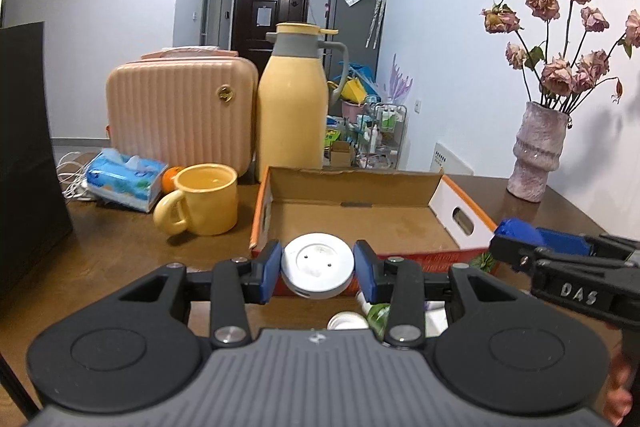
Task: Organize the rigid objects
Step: 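Carry the white cap over the cardboard box with the left tool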
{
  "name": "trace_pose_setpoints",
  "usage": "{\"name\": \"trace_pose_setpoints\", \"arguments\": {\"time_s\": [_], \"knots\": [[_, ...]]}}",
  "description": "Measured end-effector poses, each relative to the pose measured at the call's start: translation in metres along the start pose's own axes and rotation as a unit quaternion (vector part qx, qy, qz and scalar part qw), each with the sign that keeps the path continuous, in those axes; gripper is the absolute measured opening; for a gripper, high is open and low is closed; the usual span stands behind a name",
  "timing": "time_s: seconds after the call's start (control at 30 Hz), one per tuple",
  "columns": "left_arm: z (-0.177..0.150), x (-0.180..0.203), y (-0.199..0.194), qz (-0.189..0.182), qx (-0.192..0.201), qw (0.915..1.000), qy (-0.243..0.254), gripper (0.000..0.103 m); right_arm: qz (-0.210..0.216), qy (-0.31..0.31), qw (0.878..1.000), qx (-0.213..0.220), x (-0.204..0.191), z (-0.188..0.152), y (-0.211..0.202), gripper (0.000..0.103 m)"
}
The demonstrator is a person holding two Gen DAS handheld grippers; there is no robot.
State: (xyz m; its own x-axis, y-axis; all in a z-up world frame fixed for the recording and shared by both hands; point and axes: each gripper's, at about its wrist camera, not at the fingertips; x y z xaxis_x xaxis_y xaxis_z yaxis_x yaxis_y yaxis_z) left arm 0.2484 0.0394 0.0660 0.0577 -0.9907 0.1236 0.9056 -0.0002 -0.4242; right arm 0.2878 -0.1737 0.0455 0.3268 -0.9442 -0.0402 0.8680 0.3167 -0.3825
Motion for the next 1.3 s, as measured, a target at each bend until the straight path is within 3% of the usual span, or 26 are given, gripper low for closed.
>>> {"name": "trace_pose_setpoints", "arguments": {"time_s": [0.4,0.67,1.3], "knots": [[0.026,0.015,0.046,-0.007,0.000,0.9998,-0.018,0.040,-0.010,0.042,0.999,-0.008,0.029,0.015,0.042,0.053],[0.033,0.013,0.088,0.008,-0.009,0.9995,-0.029,0.040,-0.013,0.064,0.998,-0.012,0.043,0.026,0.072,0.053],[0.034,0.004,0.178,0.037,-0.061,0.9971,-0.026,0.040,-0.009,0.063,0.994,-0.087,0.060,0.033,0.159,0.053]]}}
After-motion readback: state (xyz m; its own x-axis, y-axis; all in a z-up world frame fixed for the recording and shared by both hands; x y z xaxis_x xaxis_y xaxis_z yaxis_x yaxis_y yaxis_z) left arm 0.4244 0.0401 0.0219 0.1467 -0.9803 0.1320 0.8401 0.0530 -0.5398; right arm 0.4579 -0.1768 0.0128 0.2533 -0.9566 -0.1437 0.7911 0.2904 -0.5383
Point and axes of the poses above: each gripper's, at about its wrist camera, not at the fingertips, and y roughly the way its jaws point, x to its right, z to its top, and after that the axes turned 3 degrees about -y, right-handed
